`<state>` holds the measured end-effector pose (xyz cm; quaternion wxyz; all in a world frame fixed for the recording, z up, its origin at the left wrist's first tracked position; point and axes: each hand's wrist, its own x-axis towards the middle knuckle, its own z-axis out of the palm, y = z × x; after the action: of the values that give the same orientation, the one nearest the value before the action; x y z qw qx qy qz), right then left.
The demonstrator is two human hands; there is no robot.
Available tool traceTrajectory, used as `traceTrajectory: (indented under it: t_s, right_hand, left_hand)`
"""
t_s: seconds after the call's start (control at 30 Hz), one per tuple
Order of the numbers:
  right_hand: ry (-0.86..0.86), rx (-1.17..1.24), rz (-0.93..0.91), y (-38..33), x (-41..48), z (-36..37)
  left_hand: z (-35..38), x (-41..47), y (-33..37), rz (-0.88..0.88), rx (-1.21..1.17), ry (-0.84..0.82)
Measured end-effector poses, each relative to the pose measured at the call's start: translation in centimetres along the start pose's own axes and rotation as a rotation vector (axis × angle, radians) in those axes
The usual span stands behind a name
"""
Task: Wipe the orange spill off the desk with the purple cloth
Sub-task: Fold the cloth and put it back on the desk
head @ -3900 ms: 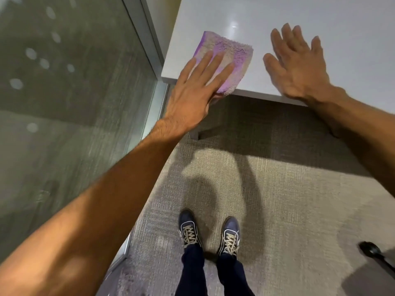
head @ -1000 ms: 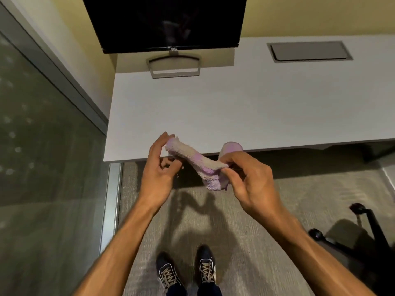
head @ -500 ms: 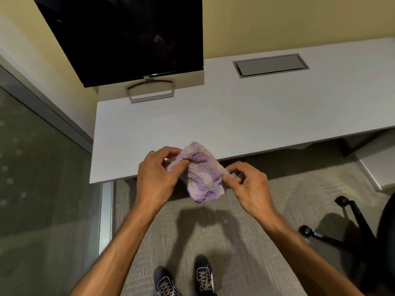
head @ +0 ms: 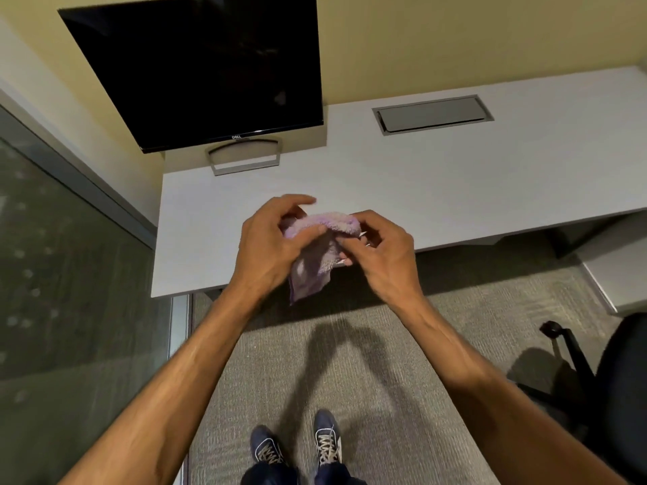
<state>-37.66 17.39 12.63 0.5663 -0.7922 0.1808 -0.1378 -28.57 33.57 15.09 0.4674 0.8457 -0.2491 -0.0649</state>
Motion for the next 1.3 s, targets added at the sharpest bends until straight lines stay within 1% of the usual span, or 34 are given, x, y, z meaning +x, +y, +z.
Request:
traceTrajectory:
  t_s: [0.07,0.13,0.2,0.3,0.4,0.5,0.6,0.73,0.8,0.87,0.93,0.97,1.03,1.1,1.2,1.3]
  right_hand:
    - [0.004,0.027,0.01,-0.1,0.8,-0.7]
    - [0.01,0.068,0.023,-0.3,1.6,-1.5]
    - [0.014,0.101,0.052,-0.5,2.4,-2.3]
    - [0.021,0.11,0.103,-0.1,4.0,-3.3]
    - [0.036,0.155,0.137,0.1,5.7,-4.1]
    - [0.063,0.188,0.155,-0.2,7.5,-4.6]
    - [0.12,0.133,0.173,-0.1,10.2,-4.7]
    - [0.184,0.067,0.151,0.2,14.8,-4.9]
    - [0.216,0.137,0.15,0.3,17.2,-5.1]
    - [0.234,0.294,0.164,0.4,19.2,-5.3]
    - [0.23,0.408,0.187,0.9,21.0,-5.6]
    - [0.213,0.419,0.22,1.3,22.0,-5.7]
    - [0.159,0.364,0.303,2.0,23.8,-5.7]
    - [0.14,0.328,0.335,2.7,25.3,-5.7]
    - [0.193,0.295,0.338,3.6,27.7,-6.0]
    - [0.245,0.184,0.335,4.9,30.6,-6.7]
  left_hand:
    - [0.0,0.1,-0.5,-0.162,-0.135,0.037]
    - [0.3,-0.1,-1.3,-0.313,-0.271,0.004]
    - [1.0,-0.2,-2.1,-0.382,-0.361,-0.047]
    - [2.3,0.5,-2.3,-0.358,-0.324,-0.077]
    - [3.4,2.3,-2.4,-0.309,-0.21,-0.025]
    - [4.0,4.7,-2.2,-0.328,-0.214,0.05]
    - [4.3,7.8,-2.0,-0.334,-0.237,0.052]
    - [4.8,12.8,-2.2,-0.351,-0.256,0.046]
    - [5.0,15.3,-2.0,-0.359,-0.288,0.047]
    - [5.2,17.7,-1.8,-0.36,-0.329,0.05]
    - [5.3,20.3,-1.5,-0.336,-0.355,0.046]
    - [5.5,21.6,-1.4,-0.326,-0.36,0.042]
    - [5.9,24.1,-1.4,-0.333,-0.378,0.029]
    - [6.6,26.3,-1.7,-0.359,-0.385,0.012]
    - [7.8,29.4,-2.4,-0.378,-0.366,-0.001]
    - [9.3,32.0,-3.0,-0.363,-0.306,0.017]
